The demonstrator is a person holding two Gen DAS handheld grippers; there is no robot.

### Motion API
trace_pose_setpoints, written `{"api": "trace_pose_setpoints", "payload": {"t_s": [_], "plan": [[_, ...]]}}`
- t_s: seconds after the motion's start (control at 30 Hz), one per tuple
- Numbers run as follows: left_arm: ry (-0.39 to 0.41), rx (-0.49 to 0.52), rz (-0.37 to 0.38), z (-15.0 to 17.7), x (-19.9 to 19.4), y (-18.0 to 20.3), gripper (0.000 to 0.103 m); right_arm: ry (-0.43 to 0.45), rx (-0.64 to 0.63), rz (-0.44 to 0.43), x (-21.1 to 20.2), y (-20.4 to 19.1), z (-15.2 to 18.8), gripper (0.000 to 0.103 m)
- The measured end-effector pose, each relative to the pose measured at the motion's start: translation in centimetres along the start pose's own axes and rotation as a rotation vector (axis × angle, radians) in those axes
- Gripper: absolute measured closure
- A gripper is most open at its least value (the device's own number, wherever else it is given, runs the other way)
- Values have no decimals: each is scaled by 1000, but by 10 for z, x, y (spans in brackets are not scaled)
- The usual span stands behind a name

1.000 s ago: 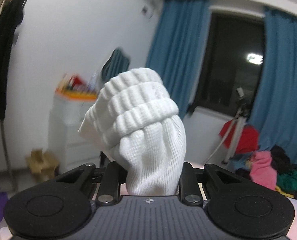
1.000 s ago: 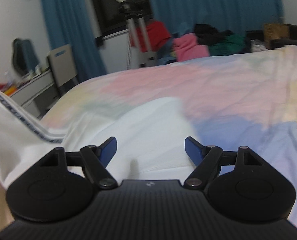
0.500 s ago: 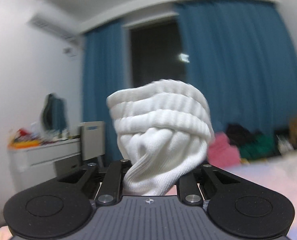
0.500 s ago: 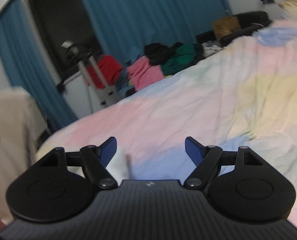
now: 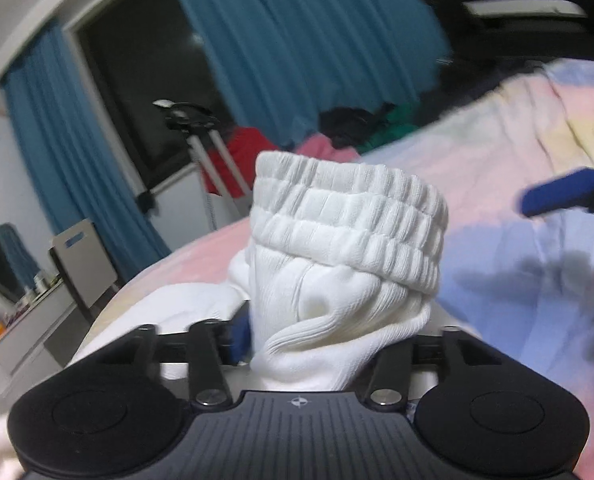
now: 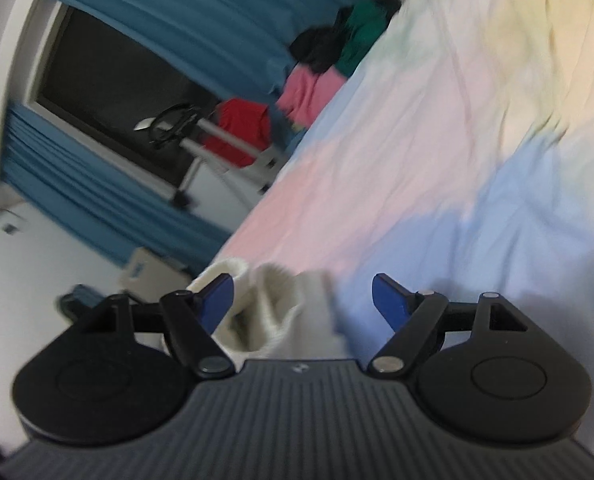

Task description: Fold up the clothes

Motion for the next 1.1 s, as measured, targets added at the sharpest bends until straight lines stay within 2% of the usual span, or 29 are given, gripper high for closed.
{"api": "trace_pose_setpoints", "payload": {"t_s": [0.07,0.2,0.23,0.27,0.33,0.37,0.5,0.57,0.73,0.8,0.87,0.9,0.93,0.97,1.03,1.1], "plan": [[-15,26,29,8,-11,-15,3,-41,23,-53,5,-3,6,24],[-46,78,88,24,-33,-44,1,-113,2,-113,13,-16,16,24],[-53,91,102,29,-38,-51,1,-124,-10,-121,14,-19,18,20],[-61,104,117,33,-44,-59,1,-121,-24,-116,13,-22,21,15],[-76,130,146,41,-55,-73,1,-111,-53,-81,12,-28,27,16],[-84,148,145,46,-64,-79,1,-103,-65,-58,11,-30,30,16],[-62,263,27,68,-85,-110,1,-136,-87,-21,10,-30,45,16],[-51,273,-11,79,-83,-125,1,-160,-95,-10,10,-31,53,16],[-55,196,-58,89,-60,-147,1,-125,-221,42,21,-52,67,16],[-52,168,-69,89,-49,-152,1,-90,-258,69,24,-56,71,24],[-51,143,-73,90,-37,-157,4,-52,-286,95,28,-60,72,40],[-55,133,-66,89,-31,-160,7,-34,-297,97,27,-62,73,45],[-57,110,-54,87,-29,-162,11,-15,-305,84,25,-64,72,54],[-55,65,-47,86,-30,-167,13,4,-307,51,21,-66,69,59],[-58,-51,-38,87,-33,-182,15,27,-259,-39,12,-67,61,60],[-93,-202,-44,93,-39,-202,16,40,-193,-106,5,-65,55,61]]}}
Point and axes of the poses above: each gripper's, at about its wrist camera, not at the fingertips, and x roughly the way its jaws point, y to its right, z to its underside, the point moved 2 cm from there along x, roughly the way its jaws point, and after that the axes turned 8 degrees about z, right-handed, at the moved point
